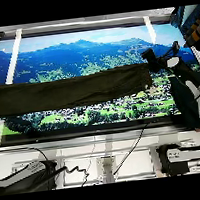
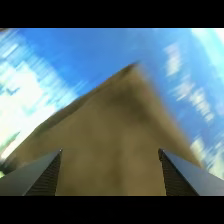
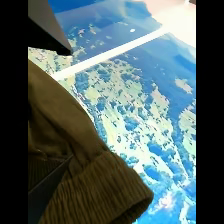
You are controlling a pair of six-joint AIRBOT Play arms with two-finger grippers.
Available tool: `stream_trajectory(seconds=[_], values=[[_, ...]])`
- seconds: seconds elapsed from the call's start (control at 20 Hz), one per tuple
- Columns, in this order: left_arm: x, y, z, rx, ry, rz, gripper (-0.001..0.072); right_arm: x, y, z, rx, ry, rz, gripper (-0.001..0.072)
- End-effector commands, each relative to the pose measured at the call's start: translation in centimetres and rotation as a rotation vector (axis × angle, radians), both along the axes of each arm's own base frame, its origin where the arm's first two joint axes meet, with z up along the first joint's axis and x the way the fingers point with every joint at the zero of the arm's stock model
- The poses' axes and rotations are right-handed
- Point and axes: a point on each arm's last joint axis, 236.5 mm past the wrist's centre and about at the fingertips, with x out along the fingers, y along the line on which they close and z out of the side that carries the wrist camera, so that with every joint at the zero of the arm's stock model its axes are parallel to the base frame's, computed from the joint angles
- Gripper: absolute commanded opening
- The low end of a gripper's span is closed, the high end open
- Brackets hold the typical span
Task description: Fold the clothes and pants, and hang the long-sleeved shirts on hangers.
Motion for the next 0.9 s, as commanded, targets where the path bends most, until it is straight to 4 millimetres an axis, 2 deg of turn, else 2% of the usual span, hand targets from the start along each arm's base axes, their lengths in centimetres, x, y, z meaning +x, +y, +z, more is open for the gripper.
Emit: stream_trajectory(seconds=[0.0,0.1,0.2,0.3,0.5,0.65,0.85], values=[[-7.4,-1.3,-4.3,-0.256,0.119,0.053,0.07,-0.7,0.2,1.2,-0.05,0.005,0.052,0.0689],[-9.7,-1.4,-7.4,-0.332,0.145,0.109,0.0701,-1.1,0.6,1.2,-0.044,0.02,0.067,0.0689],[-9.9,-1.8,-10.0,-0.377,0.137,0.125,0.0702,-1.4,0.8,0.9,-0.039,0.036,0.078,0.0688],[-8.0,-2.3,-11.4,-0.431,0.075,0.102,0.0702,-1.5,0.9,0.9,-0.036,0.04,0.08,0.0689],[-4.2,-1.6,-14.1,-0.546,-0.053,0.192,0.0703,-1.7,1.1,0.7,-0.029,0.049,0.085,0.0689],[-1.1,-1.5,-14.5,-0.467,-0.107,0.116,0.0703,-1.7,1.2,0.7,-0.027,0.05,0.086,0.0688],[1.1,-0.4,-15.1,-0.336,-0.095,0.141,0.0703,-1.7,1.3,0.8,-0.013,0.049,0.082,0.0688]])
